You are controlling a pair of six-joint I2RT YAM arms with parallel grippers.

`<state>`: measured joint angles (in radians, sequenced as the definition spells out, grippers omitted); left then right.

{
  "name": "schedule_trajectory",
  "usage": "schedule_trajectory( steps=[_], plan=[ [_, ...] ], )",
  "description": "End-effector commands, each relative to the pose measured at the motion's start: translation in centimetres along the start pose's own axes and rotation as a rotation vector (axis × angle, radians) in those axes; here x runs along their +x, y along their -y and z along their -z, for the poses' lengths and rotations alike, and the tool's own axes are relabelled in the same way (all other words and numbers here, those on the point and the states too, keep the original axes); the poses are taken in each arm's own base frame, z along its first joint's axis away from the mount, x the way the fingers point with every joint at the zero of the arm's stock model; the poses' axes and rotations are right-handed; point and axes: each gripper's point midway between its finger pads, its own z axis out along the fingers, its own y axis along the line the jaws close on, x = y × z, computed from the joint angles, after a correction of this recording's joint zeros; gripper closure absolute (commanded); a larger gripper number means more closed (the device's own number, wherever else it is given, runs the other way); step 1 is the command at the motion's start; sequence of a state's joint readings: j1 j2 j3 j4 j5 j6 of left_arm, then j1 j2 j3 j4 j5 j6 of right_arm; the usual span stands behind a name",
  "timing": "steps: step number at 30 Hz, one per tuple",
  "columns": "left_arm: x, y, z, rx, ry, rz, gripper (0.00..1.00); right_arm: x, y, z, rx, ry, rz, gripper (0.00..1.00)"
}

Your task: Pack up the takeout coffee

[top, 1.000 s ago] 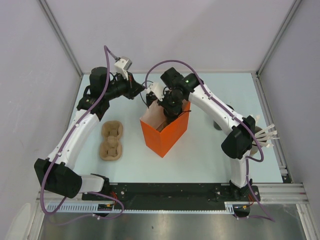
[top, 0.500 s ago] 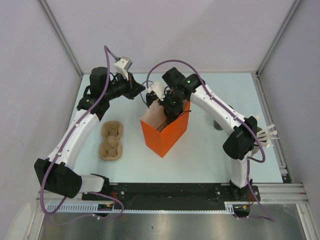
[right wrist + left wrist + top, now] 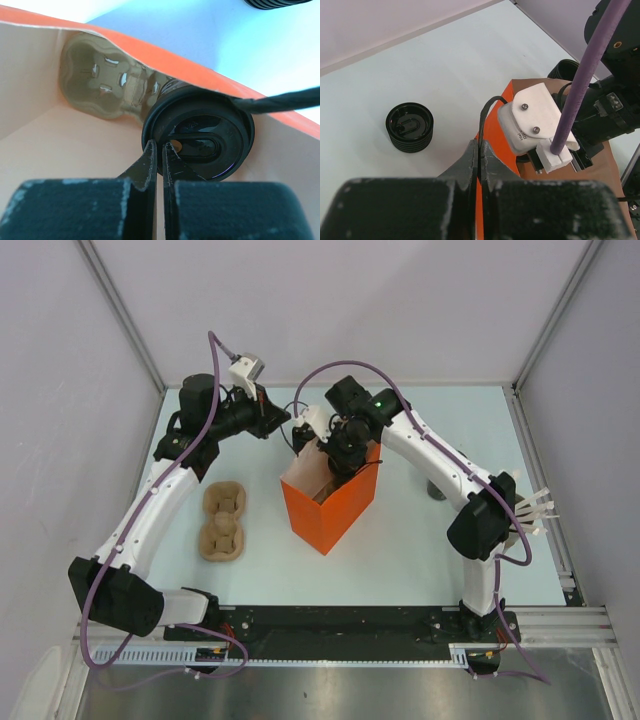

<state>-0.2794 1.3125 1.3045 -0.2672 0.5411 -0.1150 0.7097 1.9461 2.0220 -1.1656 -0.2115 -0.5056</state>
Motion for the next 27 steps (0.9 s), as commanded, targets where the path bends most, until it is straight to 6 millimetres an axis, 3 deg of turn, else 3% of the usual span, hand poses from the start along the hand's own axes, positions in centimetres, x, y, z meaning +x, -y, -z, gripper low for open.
schedule_trajectory(
  steps=[1, 27],
  plan=[
    [-1.5, 1.0, 0.7, 0.011, 0.051, -0.024, 0.99, -1.0, 0.2, 1.7, 0.021, 0.061, 0.007, 1.0],
    [-1.2, -0.5, 0.0, -0.055, 0.041, 0.025, 0.99, -0.3, -0.5, 0.8, -0.013, 0.04, 0.011, 1.0]
  ],
)
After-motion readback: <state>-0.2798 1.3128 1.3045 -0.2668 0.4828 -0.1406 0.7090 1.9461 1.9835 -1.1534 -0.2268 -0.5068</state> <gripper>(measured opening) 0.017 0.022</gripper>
